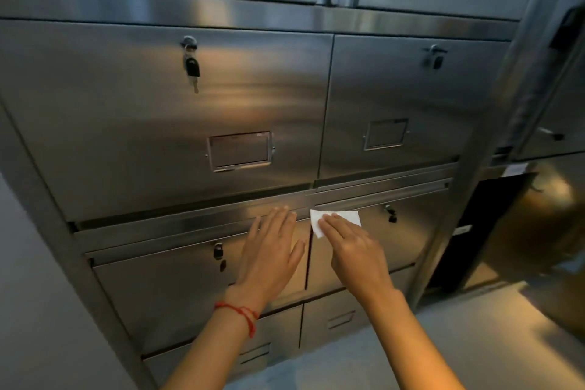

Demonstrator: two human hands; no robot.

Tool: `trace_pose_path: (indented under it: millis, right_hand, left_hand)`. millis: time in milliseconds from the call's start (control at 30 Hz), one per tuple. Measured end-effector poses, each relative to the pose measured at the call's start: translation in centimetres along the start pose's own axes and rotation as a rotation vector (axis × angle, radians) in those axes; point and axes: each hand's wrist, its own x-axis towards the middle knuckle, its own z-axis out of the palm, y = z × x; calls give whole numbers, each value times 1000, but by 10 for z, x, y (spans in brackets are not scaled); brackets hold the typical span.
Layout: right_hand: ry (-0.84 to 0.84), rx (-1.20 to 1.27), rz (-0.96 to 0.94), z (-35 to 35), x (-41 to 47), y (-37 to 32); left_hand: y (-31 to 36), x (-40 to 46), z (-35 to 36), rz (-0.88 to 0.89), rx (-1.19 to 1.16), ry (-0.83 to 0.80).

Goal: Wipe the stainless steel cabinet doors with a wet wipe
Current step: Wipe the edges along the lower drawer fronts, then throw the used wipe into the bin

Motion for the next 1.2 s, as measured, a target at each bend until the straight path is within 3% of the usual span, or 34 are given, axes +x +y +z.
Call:
trace_pose_path:
  millis: [500, 1067, 1200]
  right_hand:
    - [0, -234, 115, -127, -101, 112]
    - [99, -628, 342, -240, -221, 224]
    - [46, -709, 488, -261, -237, 243]
  left_hand:
    - [186, 9, 20, 248, -72, -114]
    - [389, 39, 57, 742, -286, -93]
    - [429, 54, 71, 850, -343, -120]
